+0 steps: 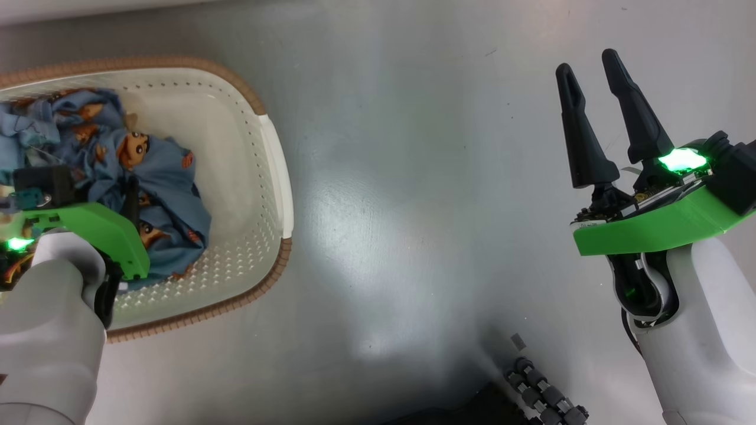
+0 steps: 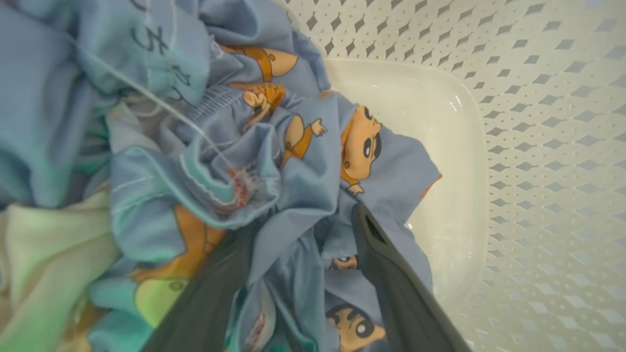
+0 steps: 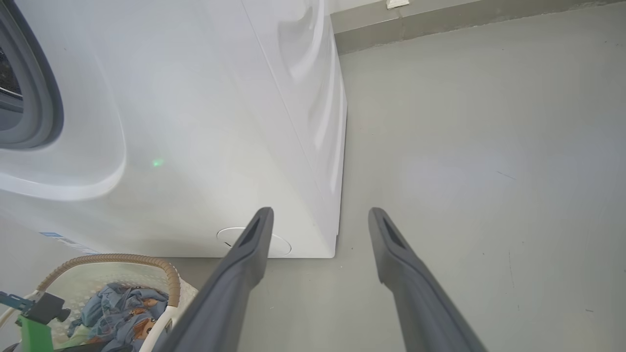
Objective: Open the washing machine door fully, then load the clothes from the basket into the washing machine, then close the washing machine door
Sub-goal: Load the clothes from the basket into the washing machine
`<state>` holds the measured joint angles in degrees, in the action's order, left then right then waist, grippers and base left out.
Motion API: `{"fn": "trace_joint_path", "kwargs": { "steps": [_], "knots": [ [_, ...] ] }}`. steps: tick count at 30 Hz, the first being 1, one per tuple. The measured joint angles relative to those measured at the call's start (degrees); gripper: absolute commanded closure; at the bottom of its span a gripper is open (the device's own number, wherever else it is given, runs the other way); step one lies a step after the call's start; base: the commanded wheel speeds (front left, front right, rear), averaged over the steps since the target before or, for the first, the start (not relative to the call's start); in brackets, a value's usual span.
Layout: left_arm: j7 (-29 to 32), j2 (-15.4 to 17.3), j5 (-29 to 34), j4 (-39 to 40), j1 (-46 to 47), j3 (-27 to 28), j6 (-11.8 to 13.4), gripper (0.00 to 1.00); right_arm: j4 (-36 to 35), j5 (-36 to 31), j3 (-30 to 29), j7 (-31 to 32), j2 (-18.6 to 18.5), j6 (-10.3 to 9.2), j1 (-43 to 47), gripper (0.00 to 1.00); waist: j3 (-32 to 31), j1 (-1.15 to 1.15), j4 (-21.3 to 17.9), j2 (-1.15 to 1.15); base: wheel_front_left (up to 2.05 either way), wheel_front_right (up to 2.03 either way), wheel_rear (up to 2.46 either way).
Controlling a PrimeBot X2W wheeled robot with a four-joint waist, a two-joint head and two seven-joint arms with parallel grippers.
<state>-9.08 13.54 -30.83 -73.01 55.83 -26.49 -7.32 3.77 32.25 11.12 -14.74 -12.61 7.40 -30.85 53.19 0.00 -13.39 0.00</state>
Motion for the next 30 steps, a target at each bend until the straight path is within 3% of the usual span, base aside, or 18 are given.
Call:
{"fn": "trace_joint_path", "kwargs": {
  "steps": [15, 16, 19, 30],
  "knots": [
    [4.03, 0.57, 0.40, -0.62, 1.12, -1.59, 1.18, 0.00, -0.16, -0.01, 0.08, 0.00, 0.22, 0.00, -0.02, 0.00, 1.54, 0.00, -0.54, 0.00, 0.00, 0.00, 0.00],
    [4.04, 0.51, 0.34, -0.62, 1.12, -1.64, 1.18, 0.30, -0.16, -0.01, 0.08, 0.00, 0.22, 0.00, -0.02, 0.00, 1.54, 0.00, -0.53, 0.00, 0.00, 0.00, 0.00],
    [4.04, 0.52, 0.23, -0.71, 1.12, -1.76, 1.09, 1.00, -0.14, -0.01, 0.09, 0.00, 0.23, 0.00, -0.03, 0.00, 1.47, 0.00, -0.53, 0.00, 0.00, 0.00, 0.00],
    [2.54, 0.18, -0.88, -0.92, 1.01, -2.20, 0.68, 1.00, 0.34, -0.01, 0.03, 0.00, 0.26, 0.00, -0.08, 0.00, -0.69, 0.00, 0.00, 0.00, 0.00, 0.00, 0.00]
  ]
}}
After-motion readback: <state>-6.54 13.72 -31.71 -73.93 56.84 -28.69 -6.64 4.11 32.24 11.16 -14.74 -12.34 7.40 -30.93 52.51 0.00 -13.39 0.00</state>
